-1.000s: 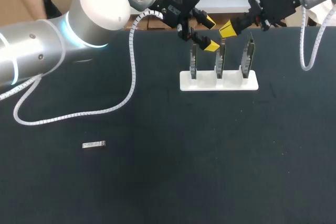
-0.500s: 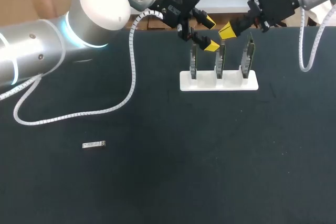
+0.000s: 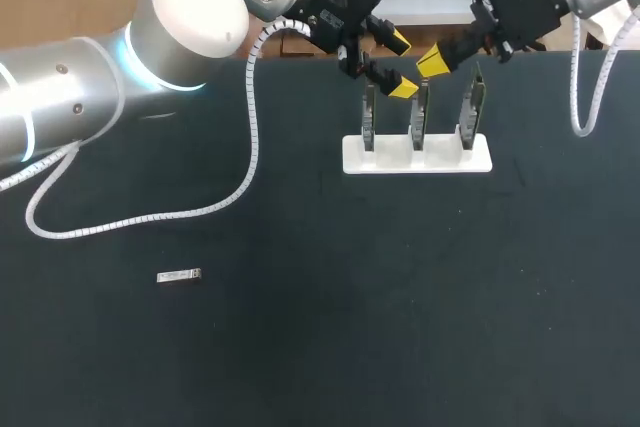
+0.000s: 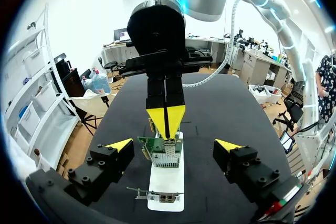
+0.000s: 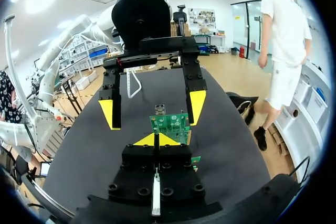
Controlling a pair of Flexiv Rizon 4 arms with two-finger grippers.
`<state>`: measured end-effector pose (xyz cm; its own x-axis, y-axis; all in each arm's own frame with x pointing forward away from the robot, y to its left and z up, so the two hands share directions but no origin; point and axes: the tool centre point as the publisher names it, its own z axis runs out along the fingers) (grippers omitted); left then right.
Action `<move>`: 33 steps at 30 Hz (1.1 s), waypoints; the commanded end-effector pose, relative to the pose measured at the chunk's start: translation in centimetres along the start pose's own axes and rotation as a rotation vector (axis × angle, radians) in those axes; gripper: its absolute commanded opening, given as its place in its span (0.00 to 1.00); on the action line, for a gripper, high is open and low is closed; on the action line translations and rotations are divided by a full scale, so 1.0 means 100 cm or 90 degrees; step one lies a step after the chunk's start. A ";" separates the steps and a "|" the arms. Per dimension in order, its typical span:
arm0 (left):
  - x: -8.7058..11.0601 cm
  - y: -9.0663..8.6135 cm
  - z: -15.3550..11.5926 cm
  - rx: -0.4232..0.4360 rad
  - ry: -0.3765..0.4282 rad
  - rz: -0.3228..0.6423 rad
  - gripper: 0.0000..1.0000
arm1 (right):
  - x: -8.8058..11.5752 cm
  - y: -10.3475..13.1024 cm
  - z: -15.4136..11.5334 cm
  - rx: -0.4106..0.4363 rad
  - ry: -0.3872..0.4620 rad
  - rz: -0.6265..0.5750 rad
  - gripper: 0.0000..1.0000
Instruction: Pick up the optical module with the left hand, and insert it into the network port with the right hand.
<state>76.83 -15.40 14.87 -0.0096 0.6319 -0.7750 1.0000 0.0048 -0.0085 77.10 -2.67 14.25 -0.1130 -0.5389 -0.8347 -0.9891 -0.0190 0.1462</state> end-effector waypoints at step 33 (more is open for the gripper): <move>-0.001 0.001 0.000 0.001 0.003 -0.001 1.00 | 0.010 0.009 -0.086 -0.077 -0.072 -0.011 0.00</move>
<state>76.83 -15.40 14.88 -0.0096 0.6319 -0.7750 1.0000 0.0048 -0.0084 76.20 -9.59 18.02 -0.1128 -0.4387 -0.8915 -0.9796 -0.1010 0.1736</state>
